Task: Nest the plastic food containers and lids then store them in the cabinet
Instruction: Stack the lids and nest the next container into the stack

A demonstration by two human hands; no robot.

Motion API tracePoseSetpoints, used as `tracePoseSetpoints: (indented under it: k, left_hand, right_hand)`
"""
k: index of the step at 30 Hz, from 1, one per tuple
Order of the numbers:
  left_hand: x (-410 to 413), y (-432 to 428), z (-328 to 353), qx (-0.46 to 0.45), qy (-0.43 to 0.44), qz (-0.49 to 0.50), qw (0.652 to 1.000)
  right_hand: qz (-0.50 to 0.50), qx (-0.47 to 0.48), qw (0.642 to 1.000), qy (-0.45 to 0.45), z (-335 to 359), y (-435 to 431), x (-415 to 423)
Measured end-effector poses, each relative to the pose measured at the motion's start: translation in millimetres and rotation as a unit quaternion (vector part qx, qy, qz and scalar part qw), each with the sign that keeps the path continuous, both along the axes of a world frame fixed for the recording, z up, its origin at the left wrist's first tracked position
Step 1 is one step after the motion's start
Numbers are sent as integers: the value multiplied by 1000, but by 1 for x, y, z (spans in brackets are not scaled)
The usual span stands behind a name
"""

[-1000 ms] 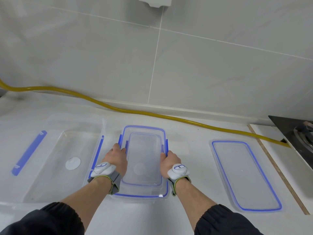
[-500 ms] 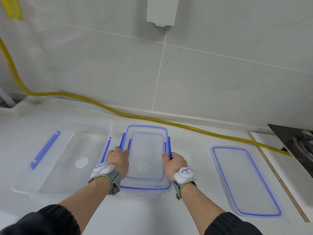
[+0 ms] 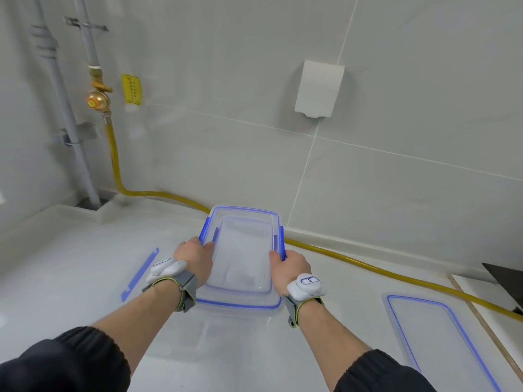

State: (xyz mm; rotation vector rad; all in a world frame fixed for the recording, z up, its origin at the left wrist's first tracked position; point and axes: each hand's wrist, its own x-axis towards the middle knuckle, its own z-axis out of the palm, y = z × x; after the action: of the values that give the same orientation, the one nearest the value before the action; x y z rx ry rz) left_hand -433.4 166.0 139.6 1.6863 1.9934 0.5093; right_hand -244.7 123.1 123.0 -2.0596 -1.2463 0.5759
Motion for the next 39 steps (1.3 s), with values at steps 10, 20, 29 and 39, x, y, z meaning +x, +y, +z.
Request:
tracePoseSetpoints:
  k: [10, 20, 29, 39]
  left_hand:
    - [-66, 14, -2, 8, 22, 29, 999]
    - [-116, 30, -35, -22, 40, 34, 998]
    - [-132, 41, -65, -51, 22, 18, 998]
    - [-125, 40, -92, -82, 62, 27, 994]
  right_hand:
    - [32, -31, 999, -1, -15, 28, -65]
    - [55, -79, 995, -27, -42, 44, -112]
    - [72, -140, 986, -56, -65, 44, -124]
    - [63, -175, 981, -59, -76, 48, -117]
